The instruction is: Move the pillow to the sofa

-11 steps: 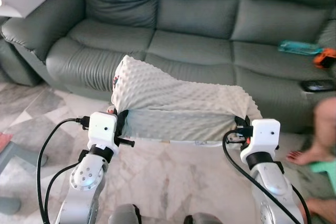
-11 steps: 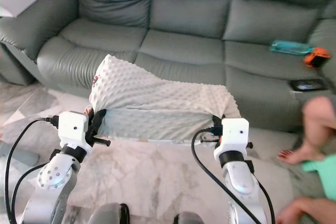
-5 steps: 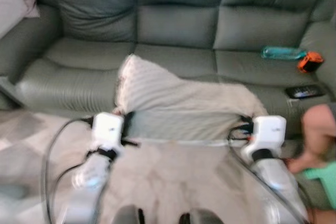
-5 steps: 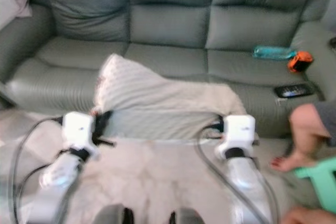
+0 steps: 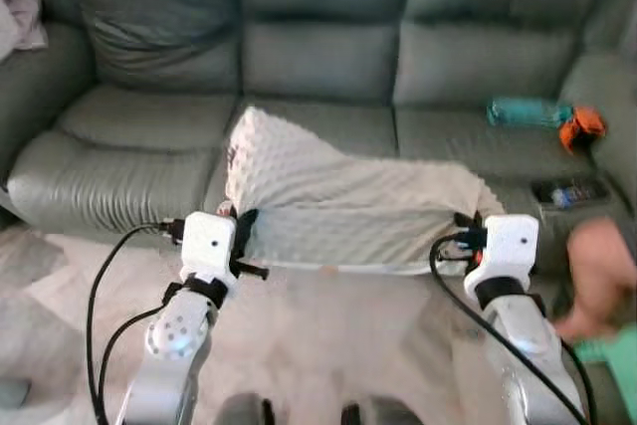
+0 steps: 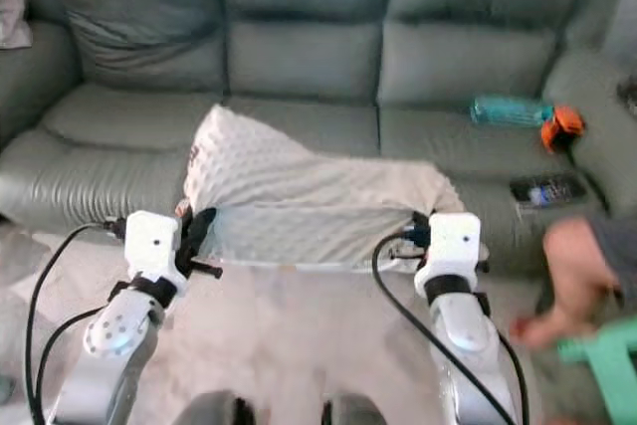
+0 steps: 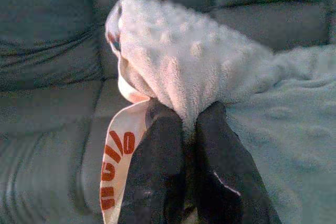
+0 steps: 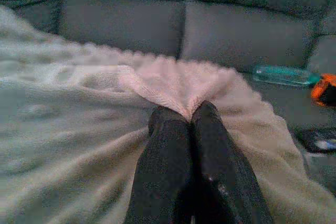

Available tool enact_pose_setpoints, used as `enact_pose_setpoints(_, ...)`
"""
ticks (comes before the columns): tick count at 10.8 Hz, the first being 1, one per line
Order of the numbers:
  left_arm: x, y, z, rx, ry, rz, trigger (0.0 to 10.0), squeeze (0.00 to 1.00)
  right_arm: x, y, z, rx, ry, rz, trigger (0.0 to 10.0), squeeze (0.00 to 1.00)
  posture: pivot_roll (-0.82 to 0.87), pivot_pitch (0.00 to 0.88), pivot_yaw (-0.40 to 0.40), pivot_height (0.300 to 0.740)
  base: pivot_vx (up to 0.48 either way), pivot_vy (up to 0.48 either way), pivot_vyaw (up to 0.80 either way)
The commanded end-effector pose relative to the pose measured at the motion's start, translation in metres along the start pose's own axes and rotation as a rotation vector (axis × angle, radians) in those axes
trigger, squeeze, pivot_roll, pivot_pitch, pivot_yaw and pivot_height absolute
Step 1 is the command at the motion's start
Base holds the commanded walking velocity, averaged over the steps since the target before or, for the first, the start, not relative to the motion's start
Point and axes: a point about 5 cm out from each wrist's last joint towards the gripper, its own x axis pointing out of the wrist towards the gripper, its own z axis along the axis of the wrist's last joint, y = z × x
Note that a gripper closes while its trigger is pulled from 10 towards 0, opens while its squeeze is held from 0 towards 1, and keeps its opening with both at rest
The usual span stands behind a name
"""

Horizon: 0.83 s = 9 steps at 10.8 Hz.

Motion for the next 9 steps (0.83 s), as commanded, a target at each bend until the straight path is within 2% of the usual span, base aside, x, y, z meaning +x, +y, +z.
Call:
enact_pose_setpoints(1, 0.0003, 0.0041, 0.0033, 0.013, -0.014, 0.01, 10.0, 0.0, 0.0013, 0.0031, 0.003, 0.001, -0.011, 0.02, 10.0, 0.0, 0.0, 0.124, -0.017, 0.74, 0.307, 0.0, 0.0)
enact_pose_setpoints(2, 0.0006, 0.0037, 0.0032, 0.013, -0.014, 0.009, 10.0, 0.0, 0.0013, 0.0045, 0.004, -0.015, -0.018, 0.033, 10.0, 0.0, 0.0, 0.124, -0.017, 0.74, 0.307, 0.0, 0.0)
enact_pose_setpoints(3, 0.0011, 0.003, 0.0034, 0.013, -0.015, 0.008, 10.0, 0.0, 0.0015, 0.005, 0.004, -0.013, -0.018, 0.032, 10.0, 0.0, 0.0, 0.125, -0.017, 0.74, 0.311, 0.0, 0.58)
enact_pose_setpoints(5, 0.0013, 0.0025, 0.0032, 0.012, -0.014, 0.006, 10.0, 0.0, 0.0013, 0.0049, 0.0042, -0.012, -0.017, 0.035, 10.0, 0.0, 0.0, 0.127, -0.018, 0.74, 0.306, 0.0, 0.0)
enact_pose_setpoints(7, 0.0014, 0.0021, 0.0028, 0.01, -0.012, 0.004, 10.0, 0.0, 0.0011, 0.0059, 0.0047, -0.013, -0.019, 0.043, 10.0, 0.0, 0.0, 0.133, -0.019, 0.74, 0.307, 0.0, 0.46)
enact_pose_setpoints(9, 0.002, 0.001, 0.0022, 0.007, -0.011, 0.0, 10.0, 0.0, 0.0011, 0.0052, 0.0037, -0.003, -0.014, 0.035, 10.0, 0.0, 0.0, 0.133, -0.018, 0.74, 0.3, 0.0, 0.0)
